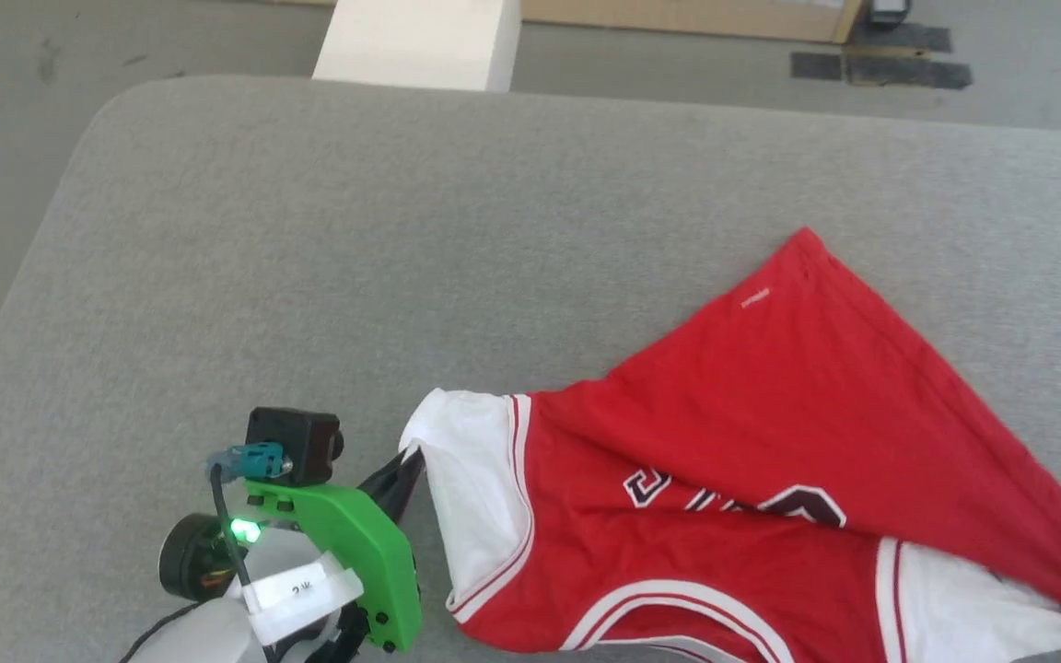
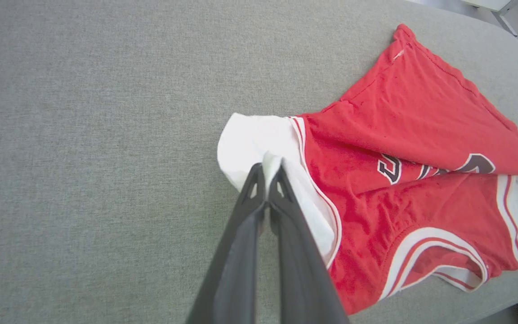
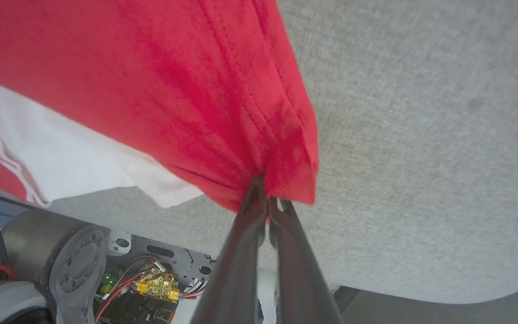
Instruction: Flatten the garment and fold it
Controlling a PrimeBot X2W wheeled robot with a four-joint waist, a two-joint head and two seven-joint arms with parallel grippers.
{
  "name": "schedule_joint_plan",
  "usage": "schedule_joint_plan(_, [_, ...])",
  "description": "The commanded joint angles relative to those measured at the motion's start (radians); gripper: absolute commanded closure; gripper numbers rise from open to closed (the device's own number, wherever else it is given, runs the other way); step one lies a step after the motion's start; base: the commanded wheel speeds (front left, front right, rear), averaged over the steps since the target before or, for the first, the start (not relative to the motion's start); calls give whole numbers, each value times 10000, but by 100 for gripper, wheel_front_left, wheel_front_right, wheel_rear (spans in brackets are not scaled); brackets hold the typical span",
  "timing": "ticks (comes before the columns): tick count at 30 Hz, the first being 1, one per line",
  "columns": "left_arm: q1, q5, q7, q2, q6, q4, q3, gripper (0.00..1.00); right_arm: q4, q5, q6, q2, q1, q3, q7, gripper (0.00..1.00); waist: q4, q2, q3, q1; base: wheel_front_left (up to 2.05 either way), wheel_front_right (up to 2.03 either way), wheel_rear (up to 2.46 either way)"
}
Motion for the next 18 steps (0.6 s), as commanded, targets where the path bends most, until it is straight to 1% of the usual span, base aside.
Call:
schedule_joint_plan(1, [108, -83, -78, -92, 61, 67, 15, 100, -99, -185, -13, 248, 348, -219, 129, 100, -288, -1, -273, 1, 0, 0, 0])
schedule_joint_plan(6, [169, -112, -118, -158, 70, 194, -22, 100, -637, -722, -13, 1060, 1310, -912, 564, 100, -327, -1, -309, 1, 0, 0, 0])
schedule_joint_plan(10, [140, -108, -105, -152, 28, 248, -50, 100, -1113, -1064, -13, 1412, 1571, -1208, 775, 100, -300, -1, -289, 1, 0, 0, 0])
schedule_joint_plan(12, [109, -108, -106, -159, 15, 262, -49, 100, -1401, -1149, -13, 1472, 1529, -1282, 740, 0, -276, -1, -266, 1, 0, 0, 0])
schedule_joint_plan(15, [66, -92, -95, -169, -12, 271, -76, 100, -1768, -1055, -13, 1451, 1347, -1396, 901, 0, -213, -1, -240, 1, 0, 0, 0])
schedule_joint_plan(18, [-11, -61, -78, -203, -39, 254, -114, 100, -2252, -754, -13, 1490, 832, -1647, 1102, 0, -70, -1, -188, 1, 0, 0, 0])
